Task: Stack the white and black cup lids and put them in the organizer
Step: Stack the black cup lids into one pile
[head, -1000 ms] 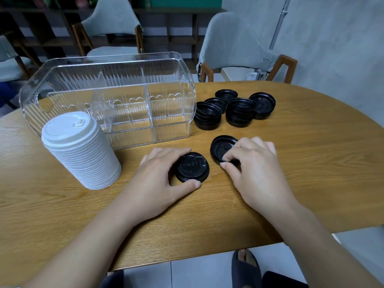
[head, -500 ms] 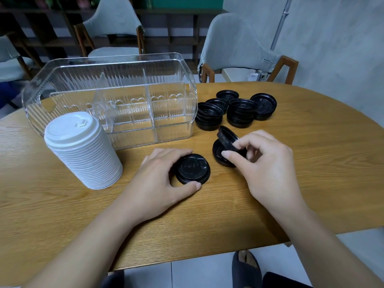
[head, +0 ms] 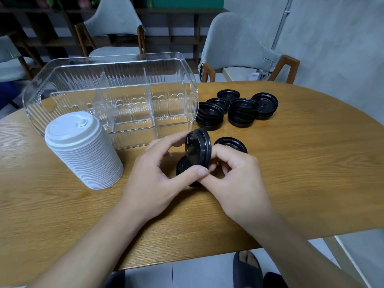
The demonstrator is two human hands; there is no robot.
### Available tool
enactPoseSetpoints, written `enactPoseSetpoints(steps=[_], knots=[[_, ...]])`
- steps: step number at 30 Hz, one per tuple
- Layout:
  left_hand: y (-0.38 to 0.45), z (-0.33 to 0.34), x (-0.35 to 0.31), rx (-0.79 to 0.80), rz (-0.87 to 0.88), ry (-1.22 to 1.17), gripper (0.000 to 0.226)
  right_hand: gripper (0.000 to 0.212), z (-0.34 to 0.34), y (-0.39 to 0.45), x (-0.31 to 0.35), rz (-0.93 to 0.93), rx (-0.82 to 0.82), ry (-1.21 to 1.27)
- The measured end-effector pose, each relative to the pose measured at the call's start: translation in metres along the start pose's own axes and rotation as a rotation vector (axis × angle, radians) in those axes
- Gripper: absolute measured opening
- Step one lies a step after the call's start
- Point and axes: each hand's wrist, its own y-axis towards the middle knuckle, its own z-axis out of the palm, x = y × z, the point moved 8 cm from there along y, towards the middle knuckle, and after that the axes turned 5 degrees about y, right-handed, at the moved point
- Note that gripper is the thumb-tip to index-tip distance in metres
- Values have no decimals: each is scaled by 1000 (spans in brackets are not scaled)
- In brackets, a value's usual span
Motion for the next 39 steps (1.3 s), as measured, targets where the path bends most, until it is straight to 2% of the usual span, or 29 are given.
enactPoseSetpoints(steps=[7,9,15,20,28,32,35,39], knots=[[1,2,-2,21,29,-113,73,16,1,0,6,-57,92,-105],[1,0,-1,6,35,-101,75,23,-6,0,4,-43,105,-117],[1,3,5,50,20,-51,81,35,-34,6,0,76,-18,-15],[1,7,4,103,-2,-96,94,59,-26,4,-1,104,87,-85],[1,8,6,143,14,-230,95,65,-25,5,-6,125,130,-130],[0,9,4,167,26,-292,96,61,-24,5,-8,147,212,-82],[0,8,7,173,25,-213,95,57,-25,4,-13,121,147,-120],[1,4,12,138,20,92,86,58,-24,5,-14,77,44,-268]])
